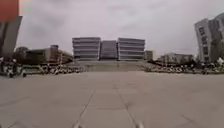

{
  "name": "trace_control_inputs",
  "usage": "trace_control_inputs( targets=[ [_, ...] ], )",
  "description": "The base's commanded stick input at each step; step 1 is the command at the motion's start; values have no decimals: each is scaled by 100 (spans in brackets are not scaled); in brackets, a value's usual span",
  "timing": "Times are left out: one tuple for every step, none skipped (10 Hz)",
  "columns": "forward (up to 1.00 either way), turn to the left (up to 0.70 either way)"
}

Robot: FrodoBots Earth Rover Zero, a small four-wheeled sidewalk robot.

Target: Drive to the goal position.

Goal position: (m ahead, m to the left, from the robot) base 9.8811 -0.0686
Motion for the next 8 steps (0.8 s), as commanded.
trace_control_inputs(
  targets=[
    [85,0],
    [85,0],
    [85,0],
    [85,0],
    [85,0],
    [85,0],
    [85,0],
    [85,0]
  ],
)
